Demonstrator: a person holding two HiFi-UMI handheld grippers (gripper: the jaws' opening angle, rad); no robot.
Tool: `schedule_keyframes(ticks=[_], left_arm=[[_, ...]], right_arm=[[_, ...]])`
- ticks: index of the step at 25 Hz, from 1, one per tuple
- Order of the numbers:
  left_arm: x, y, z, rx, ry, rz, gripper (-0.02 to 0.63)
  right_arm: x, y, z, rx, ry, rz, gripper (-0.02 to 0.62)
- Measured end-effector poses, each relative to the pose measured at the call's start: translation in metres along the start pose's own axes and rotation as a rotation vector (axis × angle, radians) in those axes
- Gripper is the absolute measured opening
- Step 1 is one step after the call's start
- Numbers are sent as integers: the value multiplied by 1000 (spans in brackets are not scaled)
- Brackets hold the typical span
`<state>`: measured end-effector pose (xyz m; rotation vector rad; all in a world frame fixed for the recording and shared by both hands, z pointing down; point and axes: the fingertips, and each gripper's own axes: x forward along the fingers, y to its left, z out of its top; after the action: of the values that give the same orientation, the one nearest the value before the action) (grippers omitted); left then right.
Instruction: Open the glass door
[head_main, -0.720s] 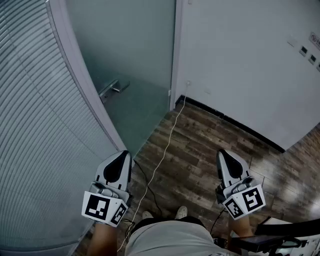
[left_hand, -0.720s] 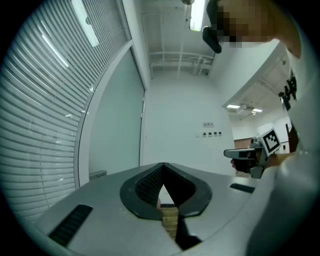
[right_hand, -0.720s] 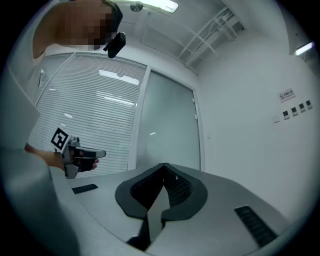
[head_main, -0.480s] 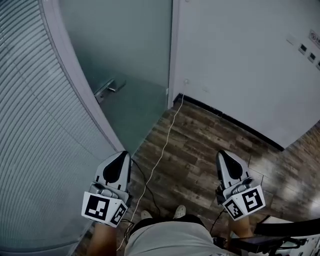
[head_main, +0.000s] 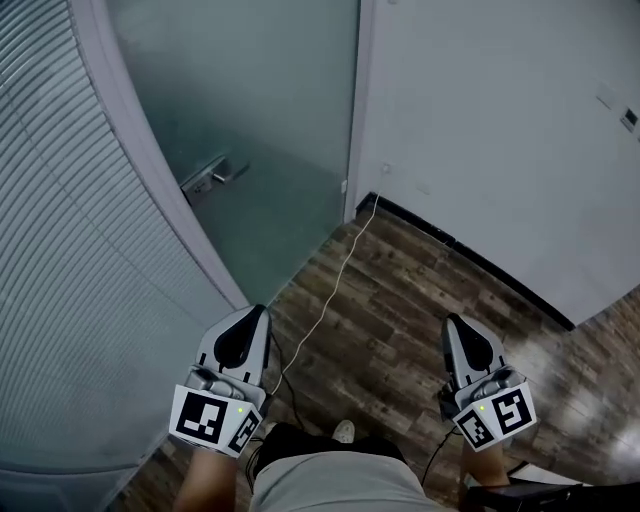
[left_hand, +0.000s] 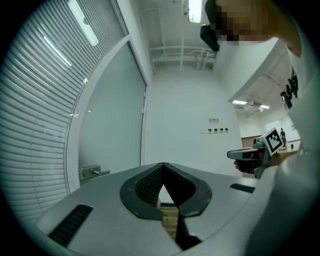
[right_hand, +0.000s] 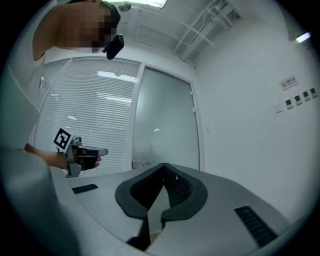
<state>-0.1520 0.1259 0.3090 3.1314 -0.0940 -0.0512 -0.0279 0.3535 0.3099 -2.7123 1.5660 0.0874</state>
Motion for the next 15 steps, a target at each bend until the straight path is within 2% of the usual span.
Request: schedule_keyframes(ticks=[7, 15], left_arm=[[5, 6, -4, -2, 16, 86, 0], [31, 27, -8, 1, -1, 114, 0]], right_arm=[[24, -9, -9, 21, 8, 95, 2], [58, -20, -14, 13, -3, 131, 2]])
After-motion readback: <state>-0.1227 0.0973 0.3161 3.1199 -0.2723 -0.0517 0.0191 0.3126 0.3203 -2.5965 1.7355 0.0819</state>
